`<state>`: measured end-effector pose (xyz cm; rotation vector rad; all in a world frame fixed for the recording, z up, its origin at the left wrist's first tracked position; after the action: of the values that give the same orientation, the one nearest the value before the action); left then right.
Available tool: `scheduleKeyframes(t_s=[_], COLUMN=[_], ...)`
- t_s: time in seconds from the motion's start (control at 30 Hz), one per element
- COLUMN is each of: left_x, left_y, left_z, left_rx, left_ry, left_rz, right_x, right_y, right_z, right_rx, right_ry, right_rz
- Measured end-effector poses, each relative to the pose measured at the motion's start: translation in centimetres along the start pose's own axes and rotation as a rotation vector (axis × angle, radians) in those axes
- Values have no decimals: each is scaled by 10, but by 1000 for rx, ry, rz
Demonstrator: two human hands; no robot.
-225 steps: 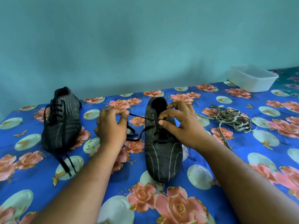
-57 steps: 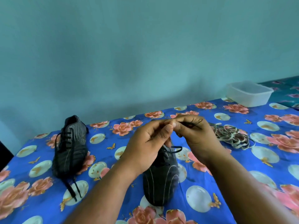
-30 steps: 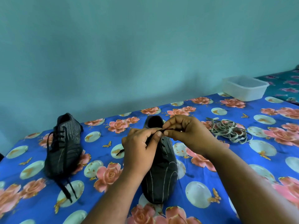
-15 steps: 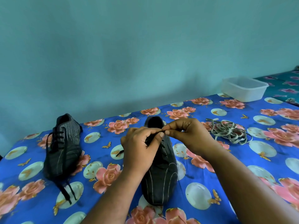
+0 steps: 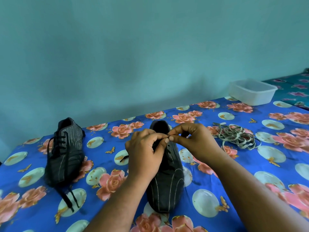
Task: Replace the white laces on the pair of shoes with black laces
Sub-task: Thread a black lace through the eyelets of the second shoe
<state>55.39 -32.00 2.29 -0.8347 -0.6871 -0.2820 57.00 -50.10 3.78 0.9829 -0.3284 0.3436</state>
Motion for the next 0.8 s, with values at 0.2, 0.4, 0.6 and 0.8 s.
scheduleKeyframes(t_s=[0.2, 0.4, 0.6, 0.8], left_x=[-1, -2, 0, 3], left_y=[4, -1, -3, -2], left_z=[0, 2, 5, 7], left_rx=[100, 243, 317, 315], left_ry=[6, 7, 106, 276], left_rz=[73, 33, 22, 46], right_x=[-4, -2, -2, -3], right_y=[-7, -11, -11, -11], right_z=[-10, -6, 0, 1], right_rx=[-227, -247, -168, -157], right_ry=[199, 150, 115, 127], right_rz=[58, 60, 52, 34])
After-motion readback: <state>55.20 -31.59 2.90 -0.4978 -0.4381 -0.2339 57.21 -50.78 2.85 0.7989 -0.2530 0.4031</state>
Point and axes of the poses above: each hand's wrist, its own x-axis towards the middle knuckle, its own z-axis out of the back of the hand, y = z × x, the point moved 1 cm from there along x, towards the middle knuckle, and after that the axes turned 8 degrees about -x, right-handed, at the moved point
